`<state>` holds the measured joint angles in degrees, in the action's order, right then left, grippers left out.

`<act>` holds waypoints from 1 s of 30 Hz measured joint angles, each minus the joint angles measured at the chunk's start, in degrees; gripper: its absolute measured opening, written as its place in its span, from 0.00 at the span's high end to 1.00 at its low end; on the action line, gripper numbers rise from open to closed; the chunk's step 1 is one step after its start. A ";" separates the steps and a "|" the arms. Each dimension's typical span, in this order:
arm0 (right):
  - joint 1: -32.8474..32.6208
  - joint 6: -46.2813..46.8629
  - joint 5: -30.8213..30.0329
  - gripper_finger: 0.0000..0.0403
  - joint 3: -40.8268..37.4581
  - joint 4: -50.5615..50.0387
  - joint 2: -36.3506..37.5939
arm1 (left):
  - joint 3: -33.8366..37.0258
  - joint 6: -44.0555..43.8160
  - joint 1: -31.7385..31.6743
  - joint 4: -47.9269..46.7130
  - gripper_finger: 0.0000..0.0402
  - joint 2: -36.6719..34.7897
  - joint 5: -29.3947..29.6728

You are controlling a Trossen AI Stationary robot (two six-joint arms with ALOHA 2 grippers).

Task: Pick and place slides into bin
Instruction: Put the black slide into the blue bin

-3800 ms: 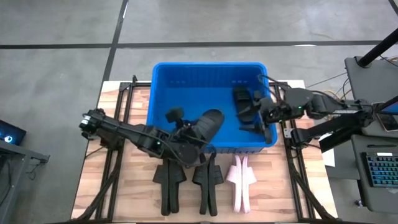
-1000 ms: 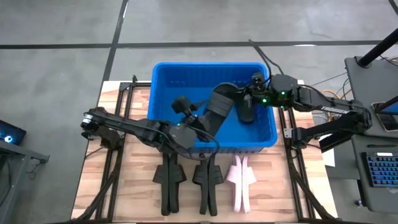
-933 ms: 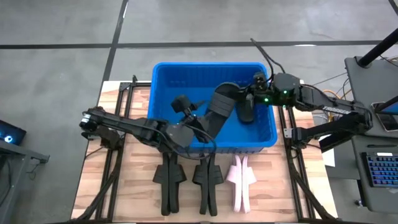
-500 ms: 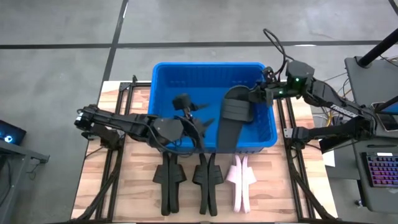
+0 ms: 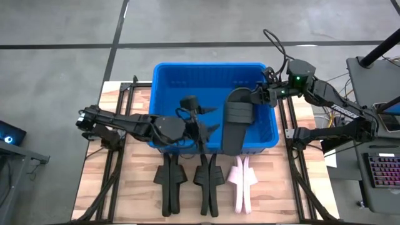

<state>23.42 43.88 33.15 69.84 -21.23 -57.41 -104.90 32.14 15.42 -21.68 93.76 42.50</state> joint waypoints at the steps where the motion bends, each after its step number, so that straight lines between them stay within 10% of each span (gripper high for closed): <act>1: 0.00 0.62 0.86 0.91 0.00 0.00 0.00 | 0.00 3.86 -0.21 -0.30 0.40 -0.01 0.10; 9: -0.02 2.97 3.60 0.91 0.00 -1.13 0.22 | 0.04 35.47 -0.87 0.61 0.40 -0.04 4.71; 30: 7.84 6.49 6.31 0.91 0.00 0.00 0.28 | 0.74 55.62 2.06 8.00 0.40 1.24 -5.01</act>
<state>31.26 50.38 39.46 69.84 -21.23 -57.13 -104.16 87.76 17.48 -13.68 95.00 37.49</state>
